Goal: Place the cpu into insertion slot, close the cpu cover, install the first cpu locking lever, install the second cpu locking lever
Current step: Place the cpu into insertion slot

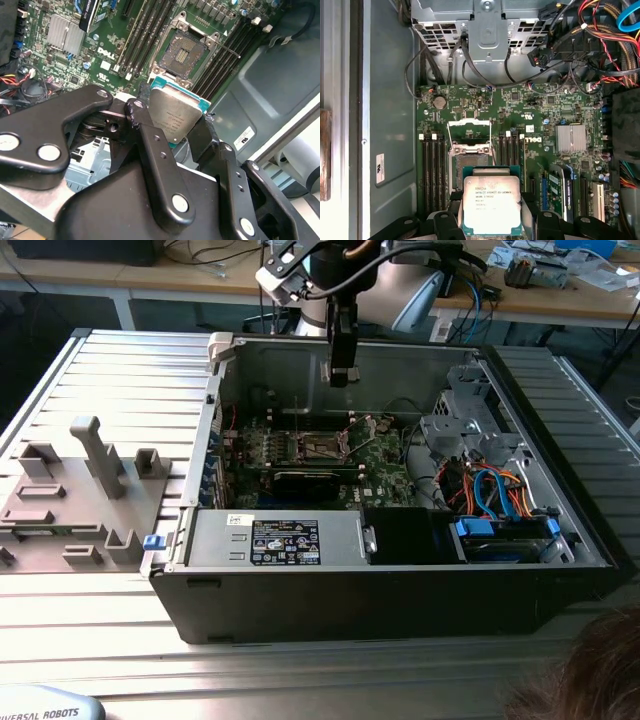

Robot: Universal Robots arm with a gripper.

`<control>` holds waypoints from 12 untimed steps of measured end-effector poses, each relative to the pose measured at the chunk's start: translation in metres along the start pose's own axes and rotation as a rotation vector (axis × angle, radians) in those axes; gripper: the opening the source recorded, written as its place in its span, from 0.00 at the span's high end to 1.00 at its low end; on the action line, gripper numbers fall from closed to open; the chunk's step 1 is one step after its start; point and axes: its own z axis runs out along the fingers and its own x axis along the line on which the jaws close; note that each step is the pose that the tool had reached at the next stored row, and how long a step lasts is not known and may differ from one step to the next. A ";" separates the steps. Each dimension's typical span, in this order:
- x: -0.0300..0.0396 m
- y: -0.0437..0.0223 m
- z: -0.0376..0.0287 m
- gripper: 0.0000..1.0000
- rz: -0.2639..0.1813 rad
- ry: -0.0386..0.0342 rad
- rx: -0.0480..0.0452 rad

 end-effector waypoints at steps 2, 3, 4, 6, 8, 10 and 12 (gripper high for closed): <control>0.0000 0.0000 0.0005 0.46 0.000 0.0000 0.0000; 0.0000 -0.0001 0.0008 0.46 0.000 0.0000 0.0001; 0.0000 -0.0001 0.0012 0.46 0.000 0.0000 0.0000; 0.0000 -0.0001 0.0021 0.46 0.000 0.0000 0.0001; 0.0000 -0.0001 0.0025 0.46 0.000 0.0000 0.0001; 0.0000 -0.0002 0.0031 0.46 0.000 0.0000 0.0001; 0.0000 -0.0002 0.0034 0.46 0.000 0.0000 0.0001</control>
